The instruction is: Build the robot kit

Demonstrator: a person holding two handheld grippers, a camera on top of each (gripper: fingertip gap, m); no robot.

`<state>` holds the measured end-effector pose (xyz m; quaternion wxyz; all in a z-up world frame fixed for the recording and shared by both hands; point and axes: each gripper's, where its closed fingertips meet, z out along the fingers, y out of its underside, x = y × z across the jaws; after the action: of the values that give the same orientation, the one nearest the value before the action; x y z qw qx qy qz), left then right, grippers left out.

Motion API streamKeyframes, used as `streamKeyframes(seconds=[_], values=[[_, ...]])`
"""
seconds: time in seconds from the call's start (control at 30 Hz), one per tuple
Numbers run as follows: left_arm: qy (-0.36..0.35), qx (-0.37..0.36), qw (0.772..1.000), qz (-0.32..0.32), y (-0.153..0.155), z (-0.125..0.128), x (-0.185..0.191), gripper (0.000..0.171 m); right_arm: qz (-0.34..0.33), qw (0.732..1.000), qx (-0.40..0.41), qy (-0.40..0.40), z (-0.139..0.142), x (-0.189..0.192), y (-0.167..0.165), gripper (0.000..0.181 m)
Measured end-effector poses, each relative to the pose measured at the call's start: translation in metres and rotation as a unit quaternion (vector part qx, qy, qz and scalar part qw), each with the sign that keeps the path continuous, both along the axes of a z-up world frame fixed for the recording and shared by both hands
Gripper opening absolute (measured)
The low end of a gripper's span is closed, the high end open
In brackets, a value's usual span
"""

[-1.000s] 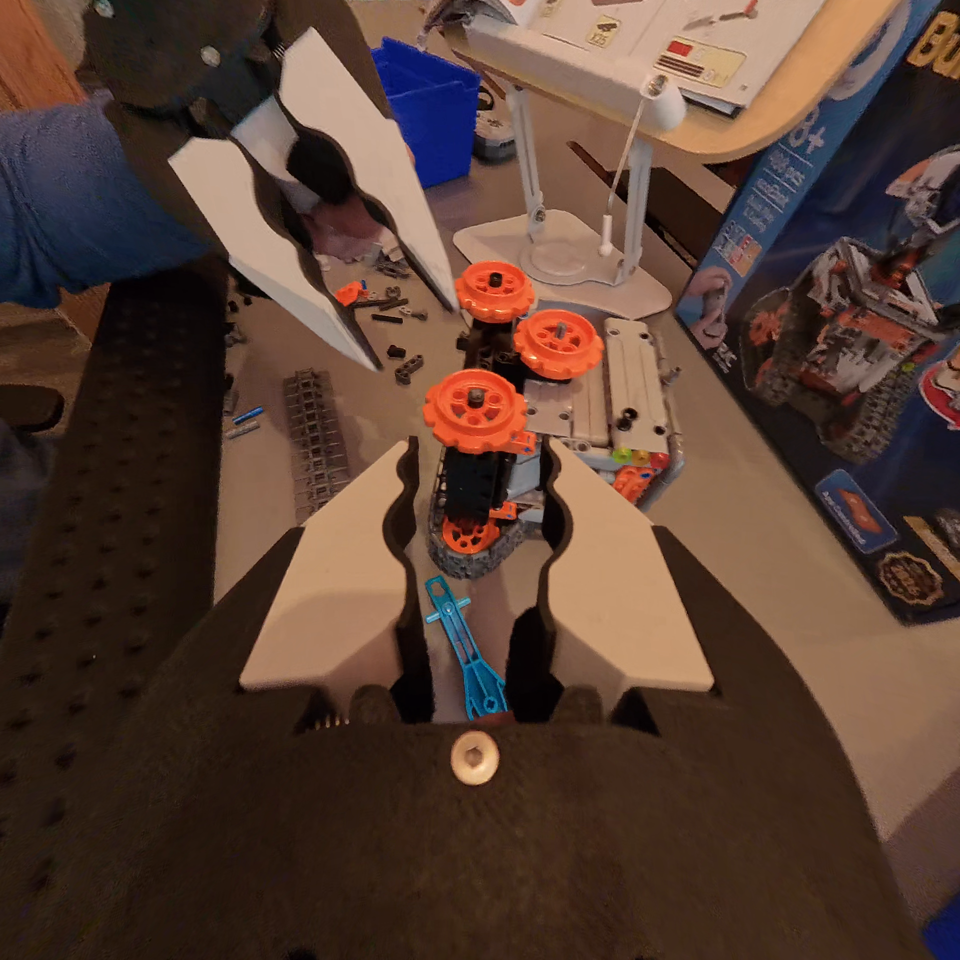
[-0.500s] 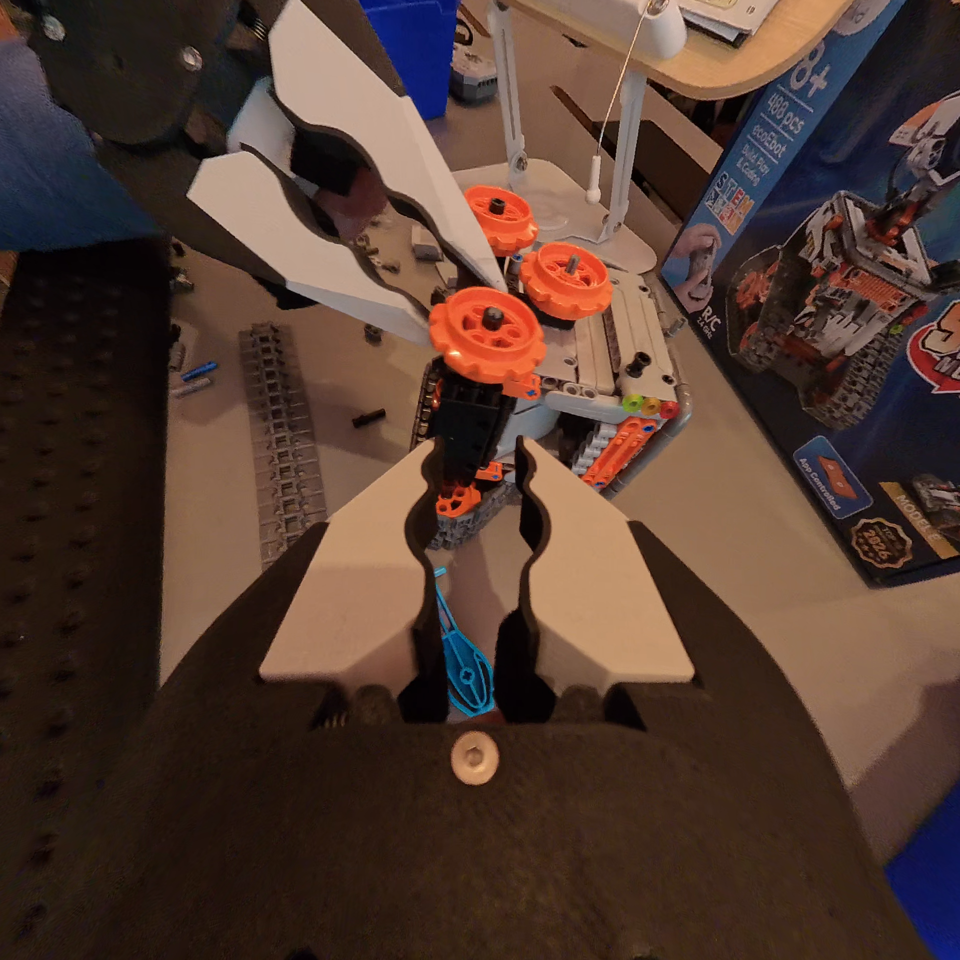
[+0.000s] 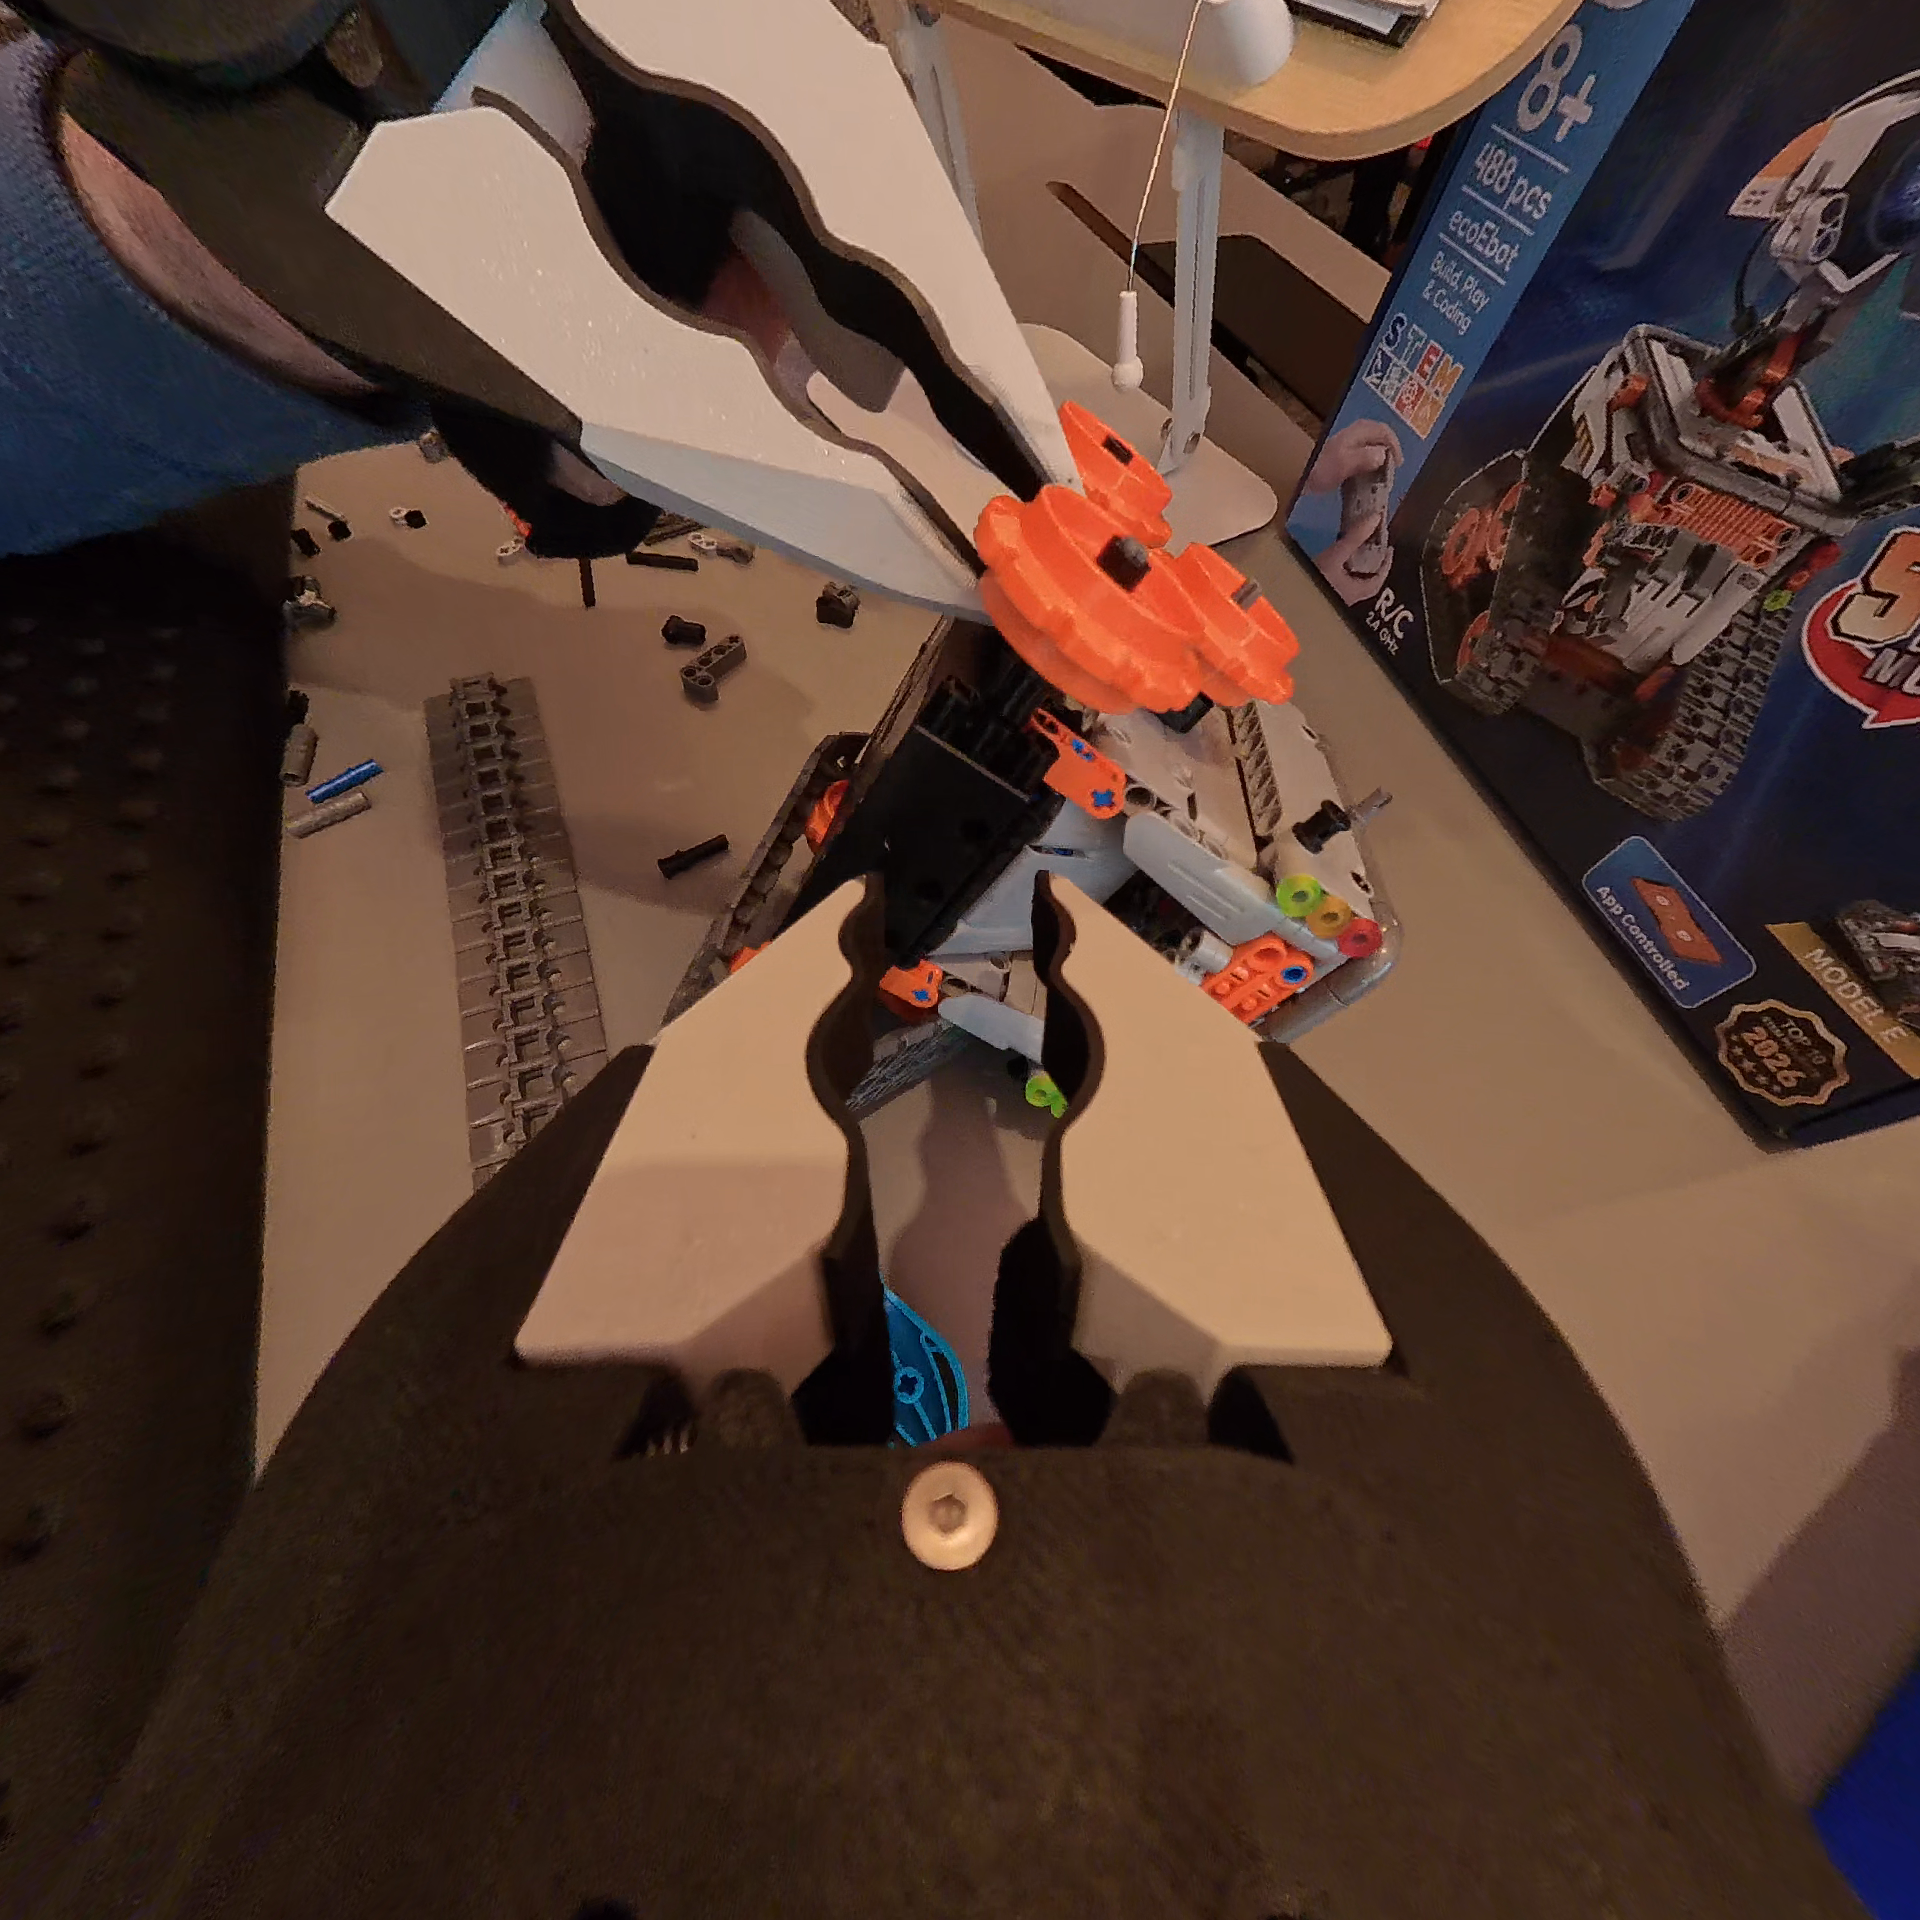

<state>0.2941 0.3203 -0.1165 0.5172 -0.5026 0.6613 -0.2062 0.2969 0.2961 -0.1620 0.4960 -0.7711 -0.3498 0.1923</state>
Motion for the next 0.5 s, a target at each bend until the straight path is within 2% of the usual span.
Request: streamKeyframes(seconds=[0.2, 0.37, 0.5], values=[[-0.006, 0.008, 1.000, 0.003, 0.002, 0.000, 0.000, 0.013, -0.007, 1.000, 0.007, -0.001, 0.002, 0.001, 0.002, 0.023], [-0.027, 0.070, 0.997, 0.011, -0.007, 0.002, -0.009, 0.013, 0.009, 1.000, 0.013, -0.002, 0.000, -0.012, -0.002, 0.022], [-0.034, 0.139, 0.990, 0.007, -0.022, 0.005, -0.020, 0.013, 0.035, 0.999, 0.006, -0.028, -0.013, -0.027, -0.007, 0.010]])
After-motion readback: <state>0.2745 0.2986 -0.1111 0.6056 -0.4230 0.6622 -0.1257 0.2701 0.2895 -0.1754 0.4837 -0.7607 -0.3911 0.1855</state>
